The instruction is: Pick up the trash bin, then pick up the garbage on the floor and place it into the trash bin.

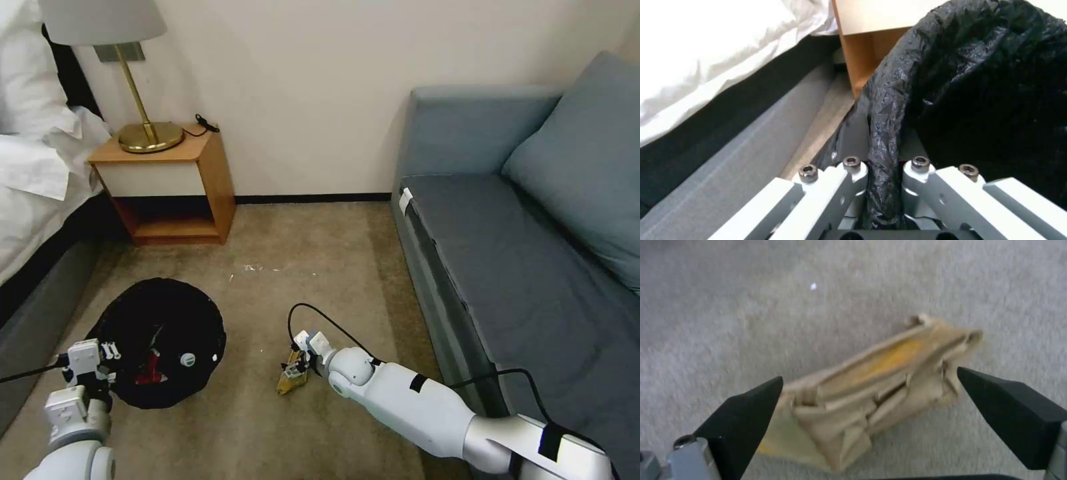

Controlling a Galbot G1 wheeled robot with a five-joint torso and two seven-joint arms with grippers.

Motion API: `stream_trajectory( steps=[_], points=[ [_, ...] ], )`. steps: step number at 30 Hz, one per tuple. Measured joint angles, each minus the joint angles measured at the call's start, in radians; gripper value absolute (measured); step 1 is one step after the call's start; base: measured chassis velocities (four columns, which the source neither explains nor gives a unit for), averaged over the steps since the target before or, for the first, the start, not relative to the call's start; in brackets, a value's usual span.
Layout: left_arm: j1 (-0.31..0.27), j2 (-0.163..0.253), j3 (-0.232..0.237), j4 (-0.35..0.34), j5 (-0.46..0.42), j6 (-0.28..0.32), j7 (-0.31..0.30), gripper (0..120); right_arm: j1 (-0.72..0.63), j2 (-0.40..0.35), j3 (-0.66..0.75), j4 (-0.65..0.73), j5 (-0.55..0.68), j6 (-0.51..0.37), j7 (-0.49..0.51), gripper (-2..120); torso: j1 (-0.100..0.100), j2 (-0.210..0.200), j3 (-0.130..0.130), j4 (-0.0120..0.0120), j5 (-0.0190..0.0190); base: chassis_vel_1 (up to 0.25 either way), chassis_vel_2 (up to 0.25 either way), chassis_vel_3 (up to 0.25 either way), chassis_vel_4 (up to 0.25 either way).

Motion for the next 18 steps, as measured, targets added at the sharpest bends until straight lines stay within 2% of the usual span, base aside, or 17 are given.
stream_trajectory(
  steps=[1, 4, 6, 8, 10, 13, 16, 17, 18],
  points=[
    [0.000, 0.000, 0.000, 0.000, 0.000, 0.000, 0.000, 5, 0.000, 0.000, 0.000, 0.000, 0.000, 0.000, 0.000, 98, 0.000, 0.000, 0.000, 0.0000, 0.0000, 0.000, 0.000, 0.000, 0.000],
    [-0.003, -0.003, 0.004, 0.003, 0.000, -0.002, 0.000, 5, -0.016, 0.001, 0.015, -0.010, -0.028, 0.008, -0.012, 86, 0.000, 0.000, 0.000, 0.0001, 0.0001, 0.000, 0.000, 0.000, 0.000],
    [-0.003, -0.004, 0.006, 0.004, 0.000, -0.003, 0.000, 5, -0.019, 0.002, 0.019, -0.016, -0.039, 0.020, -0.018, 83, 0.000, 0.000, 0.000, 0.0000, 0.0001, 0.000, 0.000, 0.000, 0.000],
    [-0.004, -0.007, 0.008, 0.005, 0.001, -0.004, 0.001, 5, -0.022, 0.005, 0.027, -0.034, -0.060, 0.031, -0.024, 71, 0.000, 0.000, 0.000, 0.0000, 0.0001, 0.000, 0.000, 0.000, 0.000],
    [-0.004, -0.008, 0.008, 0.005, 0.001, -0.004, 0.001, 5, -0.022, 0.007, 0.030, -0.039, -0.064, 0.032, -0.025, 70, 0.000, 0.000, 0.000, 0.0000, 0.0001, 0.000, 0.000, 0.000, 0.000],
    [-0.004, -0.010, 0.008, 0.005, 0.002, -0.007, 0.001, 5, -0.022, 0.011, 0.044, -0.066, -0.099, 0.038, -0.032, 51, 0.000, 0.000, 0.000, 0.0000, 0.0001, 0.000, 0.000, 0.000, 0.000],
    [-0.003, -0.011, 0.009, 0.005, 0.002, -0.008, 0.001, 5, -0.022, 0.009, 0.045, -0.065, -0.104, 0.038, -0.036, 50, 0.000, 0.000, 0.000, 0.0000, 0.0001, 0.000, 0.000, 0.000, 0.000],
    [-0.003, -0.012, 0.008, 0.005, 0.002, -0.011, 0.001, 5, -0.026, 0.000, 0.045, -0.051, -0.107, 0.038, -0.042, 38, 0.000, 0.000, 0.000, 0.0000, 0.0001, 0.000, 0.000, 0.000, 0.000],
    [-0.003, -0.012, 0.008, 0.005, 0.002, -0.011, 0.001, 5, -0.026, 0.000, 0.045, -0.051, -0.107, 0.038, -0.042, 38, 0.000, 0.000, 0.000, 0.0000, 0.0001, 0.000, 0.000, 0.000, 0.000]
  ],
)
